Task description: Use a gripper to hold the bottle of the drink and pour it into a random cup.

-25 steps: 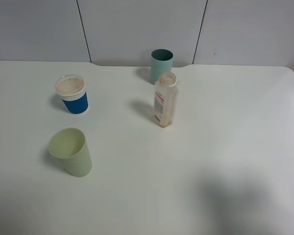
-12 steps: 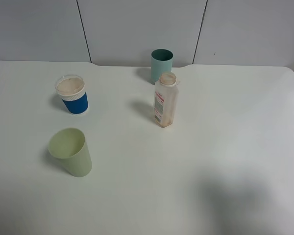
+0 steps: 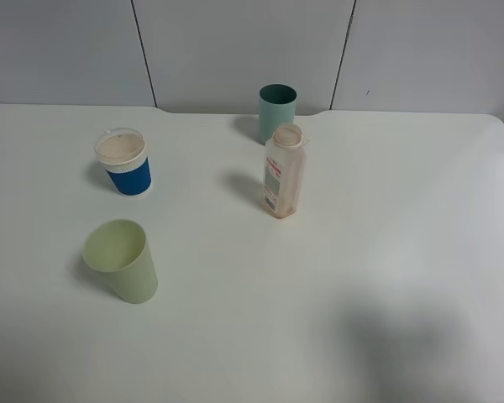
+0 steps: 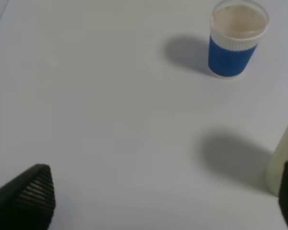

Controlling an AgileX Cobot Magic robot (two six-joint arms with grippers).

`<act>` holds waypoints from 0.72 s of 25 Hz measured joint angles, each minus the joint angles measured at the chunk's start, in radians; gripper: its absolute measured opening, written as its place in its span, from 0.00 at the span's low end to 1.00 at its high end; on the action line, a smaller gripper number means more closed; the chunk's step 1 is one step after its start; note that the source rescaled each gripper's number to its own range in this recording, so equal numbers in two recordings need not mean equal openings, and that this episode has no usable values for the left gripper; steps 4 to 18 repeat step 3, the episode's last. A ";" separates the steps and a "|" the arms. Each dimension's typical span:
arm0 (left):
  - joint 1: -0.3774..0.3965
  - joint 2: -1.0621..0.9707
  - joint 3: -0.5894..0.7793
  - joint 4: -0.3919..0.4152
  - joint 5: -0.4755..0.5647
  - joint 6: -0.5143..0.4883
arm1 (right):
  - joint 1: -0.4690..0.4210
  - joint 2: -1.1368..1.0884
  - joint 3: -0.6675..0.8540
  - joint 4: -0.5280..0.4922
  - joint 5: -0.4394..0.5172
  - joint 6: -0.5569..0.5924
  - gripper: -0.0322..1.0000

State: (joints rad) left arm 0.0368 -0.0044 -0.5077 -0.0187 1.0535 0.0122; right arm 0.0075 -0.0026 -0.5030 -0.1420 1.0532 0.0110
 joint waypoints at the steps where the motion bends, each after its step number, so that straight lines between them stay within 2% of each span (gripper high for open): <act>1: 0.000 0.000 0.000 0.000 0.000 0.000 | 0.000 0.000 0.000 0.000 0.000 0.000 0.92; 18: 0.000 0.000 0.000 0.000 0.000 0.000 | 0.000 0.000 0.000 -0.001 0.000 0.000 0.92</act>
